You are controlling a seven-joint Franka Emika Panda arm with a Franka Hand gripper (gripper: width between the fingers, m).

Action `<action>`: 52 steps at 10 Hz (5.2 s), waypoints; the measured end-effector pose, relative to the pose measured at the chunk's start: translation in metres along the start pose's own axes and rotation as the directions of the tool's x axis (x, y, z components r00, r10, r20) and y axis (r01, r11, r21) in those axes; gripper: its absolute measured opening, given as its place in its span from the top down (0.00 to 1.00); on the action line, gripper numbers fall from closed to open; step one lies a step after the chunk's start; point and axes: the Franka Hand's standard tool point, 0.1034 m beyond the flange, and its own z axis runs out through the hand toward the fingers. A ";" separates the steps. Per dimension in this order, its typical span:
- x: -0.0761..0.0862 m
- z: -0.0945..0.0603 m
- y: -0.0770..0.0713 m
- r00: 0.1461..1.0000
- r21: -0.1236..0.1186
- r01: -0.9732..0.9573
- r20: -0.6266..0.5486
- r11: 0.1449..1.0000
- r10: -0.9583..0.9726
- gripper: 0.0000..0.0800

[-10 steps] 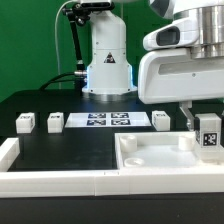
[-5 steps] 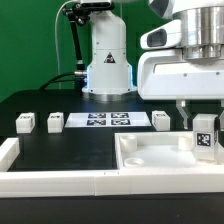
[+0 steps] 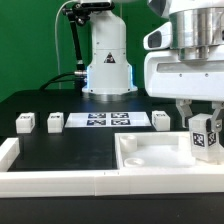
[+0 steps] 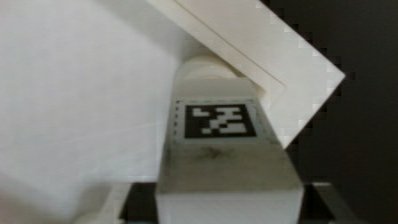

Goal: Assemble square table

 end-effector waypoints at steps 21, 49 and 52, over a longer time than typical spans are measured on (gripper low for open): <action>-0.011 0.000 -0.007 0.502 0.011 0.865 -0.018 0.502 -0.865 0.19; -0.013 0.002 -0.001 0.999 -0.001 0.037 0.003 0.999 -0.037 0.23; -0.010 0.002 0.001 0.916 0.005 0.402 0.002 0.916 -0.402 0.19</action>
Offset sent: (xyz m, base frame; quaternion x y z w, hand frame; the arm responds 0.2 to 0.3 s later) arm 0.0000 0.0000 0.0000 0.0000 0.0000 0.1296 0.9916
